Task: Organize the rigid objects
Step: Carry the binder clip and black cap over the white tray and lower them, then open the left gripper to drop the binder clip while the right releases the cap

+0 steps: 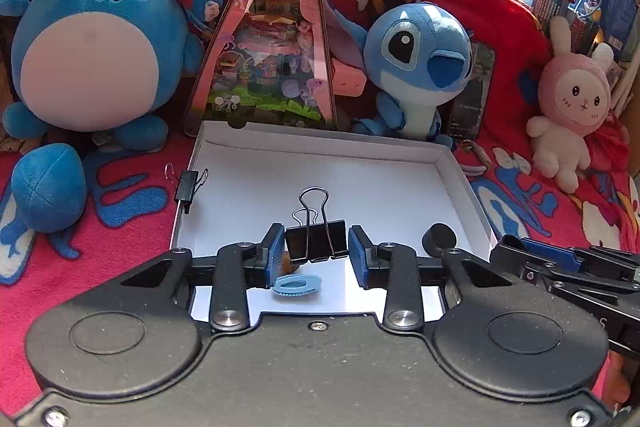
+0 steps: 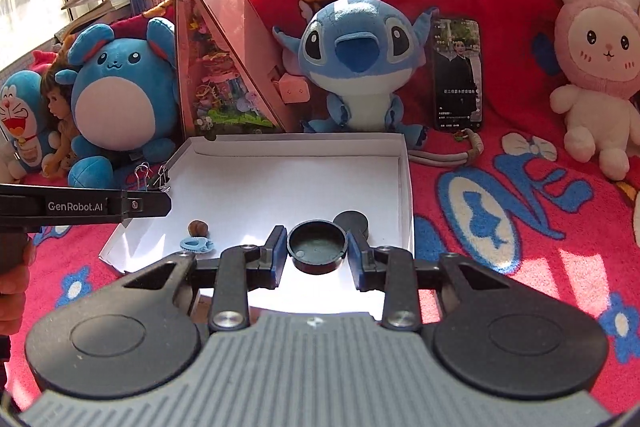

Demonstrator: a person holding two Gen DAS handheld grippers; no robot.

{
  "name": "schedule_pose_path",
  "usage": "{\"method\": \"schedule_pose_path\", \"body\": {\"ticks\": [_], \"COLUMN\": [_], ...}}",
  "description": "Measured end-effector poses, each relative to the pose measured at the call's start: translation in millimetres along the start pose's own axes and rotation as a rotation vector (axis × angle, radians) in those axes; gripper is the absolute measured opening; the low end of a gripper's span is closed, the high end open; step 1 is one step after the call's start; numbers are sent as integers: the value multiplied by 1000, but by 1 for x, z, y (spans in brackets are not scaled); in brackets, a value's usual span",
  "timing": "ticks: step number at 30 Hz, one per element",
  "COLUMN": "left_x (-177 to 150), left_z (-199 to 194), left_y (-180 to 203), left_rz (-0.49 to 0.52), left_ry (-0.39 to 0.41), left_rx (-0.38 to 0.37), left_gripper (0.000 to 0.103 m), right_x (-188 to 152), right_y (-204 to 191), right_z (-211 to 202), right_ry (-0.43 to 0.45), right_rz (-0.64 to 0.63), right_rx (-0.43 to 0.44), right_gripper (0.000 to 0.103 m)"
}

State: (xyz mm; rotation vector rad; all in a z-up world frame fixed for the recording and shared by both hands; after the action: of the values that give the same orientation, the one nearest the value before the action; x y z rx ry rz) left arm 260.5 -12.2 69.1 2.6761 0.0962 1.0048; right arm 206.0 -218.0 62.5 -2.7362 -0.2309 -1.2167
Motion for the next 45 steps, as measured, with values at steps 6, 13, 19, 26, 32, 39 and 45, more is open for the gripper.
{"method": "schedule_pose_path", "body": {"ticks": [6, 13, 19, 26, 32, 39, 45], "left_x": [11, 7, 5, 3, 1, -1, -2], "left_z": [43, 69, 78, 83, 85, 88, 90], "left_y": [7, 3, 0, -3, -2, -3, -4], "left_rz": [18, 17, 28, 26, 31, 28, 22], "left_ry": [-44, -66, -76, -83, -83, -84, -83], "left_rx": [53, 92, 107, 123, 121, 122, 123], "left_gripper": [33, 33, 33, 33, 33, 33, 33], "right_x": [11, 11, 15, 13, 13, 12, 11], "right_y": [9, 13, 11, 11, 12, 11, 10], "right_z": [41, 68, 77, 87, 90, 91, 93], "right_ry": [-78, -140, -149, -164, -167, -165, -166], "right_rz": [-8, -3, -31, -23, -15, -22, -31], "right_rx": [-54, -54, -66, -64, -68, -70, -76], "right_gripper": [38, 38, 38, 38, 39, 39, 39]}}
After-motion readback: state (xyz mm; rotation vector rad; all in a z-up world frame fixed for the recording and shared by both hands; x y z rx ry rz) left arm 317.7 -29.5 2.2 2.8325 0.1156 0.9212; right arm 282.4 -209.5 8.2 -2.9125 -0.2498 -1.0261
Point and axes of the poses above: each gripper's, at about its wrist camera, not at the fingertips, and z roughly the way its jaws point, y to its right, x to its top, the point moved 3 cm from there along z, roughly the way its jaws point, and after that the axes turned 6 degrees about -z, right-handed, at the moved point
